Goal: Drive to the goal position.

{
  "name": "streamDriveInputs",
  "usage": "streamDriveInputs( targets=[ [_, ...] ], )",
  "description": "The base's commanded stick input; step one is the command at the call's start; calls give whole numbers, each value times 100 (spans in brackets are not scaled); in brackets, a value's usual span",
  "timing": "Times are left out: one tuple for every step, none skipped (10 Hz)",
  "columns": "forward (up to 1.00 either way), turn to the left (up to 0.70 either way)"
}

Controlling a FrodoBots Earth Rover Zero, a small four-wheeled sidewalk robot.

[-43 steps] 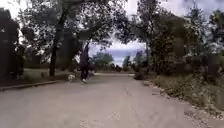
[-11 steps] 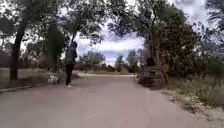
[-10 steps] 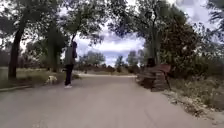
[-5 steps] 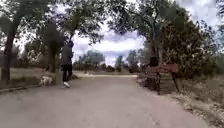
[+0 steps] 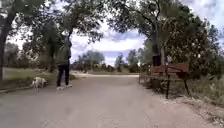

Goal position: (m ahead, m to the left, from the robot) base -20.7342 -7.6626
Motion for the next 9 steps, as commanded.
streamDriveInputs(
  targets=[
    [85,-10],
    [85,-34],
    [85,-34],
    [85,-10],
    [85,0],
    [85,0],
    [85,0],
    [85,0],
    [85,0]
  ],
)
